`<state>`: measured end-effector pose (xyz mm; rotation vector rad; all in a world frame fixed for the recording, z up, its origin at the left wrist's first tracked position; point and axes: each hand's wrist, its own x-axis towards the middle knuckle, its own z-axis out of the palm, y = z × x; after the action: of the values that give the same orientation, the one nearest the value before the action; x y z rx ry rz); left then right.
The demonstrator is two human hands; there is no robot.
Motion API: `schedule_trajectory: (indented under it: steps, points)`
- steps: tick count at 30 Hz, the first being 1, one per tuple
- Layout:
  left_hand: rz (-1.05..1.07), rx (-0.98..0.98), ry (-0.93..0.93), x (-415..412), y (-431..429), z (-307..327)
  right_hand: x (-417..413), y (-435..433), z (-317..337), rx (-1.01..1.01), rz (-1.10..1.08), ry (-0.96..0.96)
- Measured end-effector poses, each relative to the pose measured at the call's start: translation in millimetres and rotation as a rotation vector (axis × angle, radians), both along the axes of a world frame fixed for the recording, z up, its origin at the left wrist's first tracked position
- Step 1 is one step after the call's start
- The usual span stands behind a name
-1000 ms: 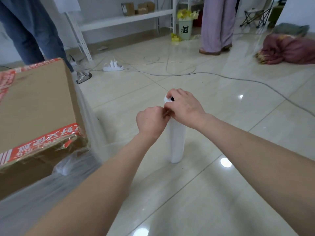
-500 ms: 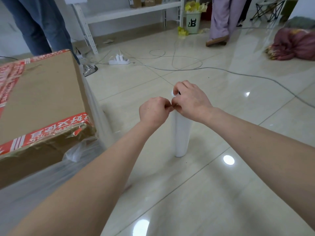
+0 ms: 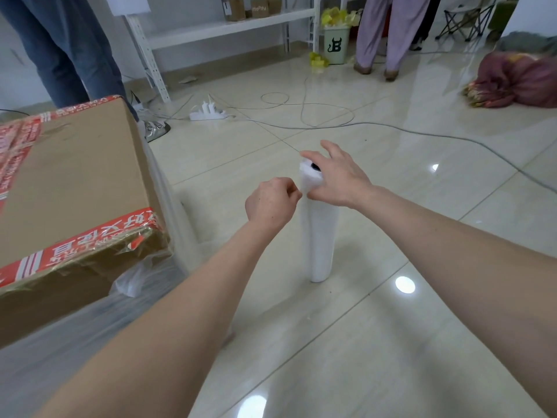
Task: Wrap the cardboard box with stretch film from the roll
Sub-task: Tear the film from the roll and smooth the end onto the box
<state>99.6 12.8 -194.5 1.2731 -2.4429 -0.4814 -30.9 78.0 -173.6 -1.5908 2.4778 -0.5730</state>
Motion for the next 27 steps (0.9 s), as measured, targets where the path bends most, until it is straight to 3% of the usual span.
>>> schedule_trajectory:
  steps: [4,13,27]
  points:
    - [-0.007,-0.011,0.009,-6,0,2,0,-8,1,0.065,-0.160,-0.102]
    - [-0.045,-0.050,0.020,-18,8,1,-13,14,12,0.129,-0.401,-0.031]
    - [-0.030,-0.072,0.031,-20,-2,-7,-9,9,21,0.261,-0.370,0.062]
